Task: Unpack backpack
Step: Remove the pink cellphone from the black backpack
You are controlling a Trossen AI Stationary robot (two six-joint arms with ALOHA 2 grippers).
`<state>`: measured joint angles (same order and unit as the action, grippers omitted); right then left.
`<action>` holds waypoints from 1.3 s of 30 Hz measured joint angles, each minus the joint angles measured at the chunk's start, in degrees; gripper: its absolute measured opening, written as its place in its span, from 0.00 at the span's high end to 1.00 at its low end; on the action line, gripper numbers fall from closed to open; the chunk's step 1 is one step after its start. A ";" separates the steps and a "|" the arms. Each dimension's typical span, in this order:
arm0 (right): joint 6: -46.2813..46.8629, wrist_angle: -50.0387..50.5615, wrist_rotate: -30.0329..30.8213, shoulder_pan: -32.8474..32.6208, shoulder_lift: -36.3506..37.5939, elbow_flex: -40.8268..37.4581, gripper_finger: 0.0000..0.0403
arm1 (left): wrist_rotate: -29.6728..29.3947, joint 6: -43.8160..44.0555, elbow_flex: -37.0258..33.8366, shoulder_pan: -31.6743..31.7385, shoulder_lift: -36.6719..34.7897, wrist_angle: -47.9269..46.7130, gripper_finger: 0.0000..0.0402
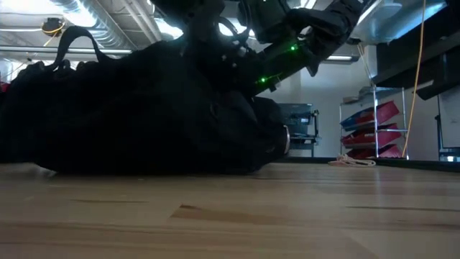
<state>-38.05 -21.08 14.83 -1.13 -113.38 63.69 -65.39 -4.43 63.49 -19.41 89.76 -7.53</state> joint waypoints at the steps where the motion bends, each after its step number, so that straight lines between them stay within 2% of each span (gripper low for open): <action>1: 0.12 0.57 -0.60 0.06 0.00 0.24 0.38 | -0.07 -0.33 0.18 -0.01 0.00 -0.05 1.00; 5: 0.35 1.64 -2.80 0.09 0.11 0.50 0.38 | -0.78 -3.29 1.50 -0.01 0.00 -0.28 1.00; 11: 2.09 4.38 -9.72 0.13 0.18 0.56 0.38 | -0.56 -6.73 2.83 -0.10 0.00 -0.72 1.00; 14: 3.37 4.64 -13.25 0.13 0.09 0.56 0.38 | 0.50 -4.72 2.95 -0.25 -0.01 -2.18 1.00; 17: 4.61 5.18 -16.00 0.13 -0.14 0.49 0.38 | 5.10 0.54 2.29 -0.36 -0.25 -5.73 1.00; 19: 5.86 5.93 -15.71 0.09 -0.37 0.32 0.38 | 7.50 5.58 1.33 -0.41 -0.28 -8.60 1.00; 23: 9.07 7.72 -14.23 0.09 -0.42 0.32 0.38 | 8.68 14.29 -0.87 -0.77 -0.59 -13.24 1.00; 29: 12.18 9.60 -11.58 -0.08 -1.02 0.52 0.38 | 10.50 17.83 -2.90 -1.73 -0.56 -15.38 1.00; 34: 9.68 8.04 -9.72 -0.72 -2.15 0.54 0.38 | 18.35 19.21 -4.24 -1.70 -0.52 -15.97 1.00; 39: 7.91 4.81 -5.87 -1.75 -2.54 0.33 0.38 | 29.20 17.78 -7.09 -2.07 -0.52 -19.65 1.00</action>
<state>-30.14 -16.27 8.96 -2.88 -115.92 64.02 -36.19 13.35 56.40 -21.47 89.23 -27.18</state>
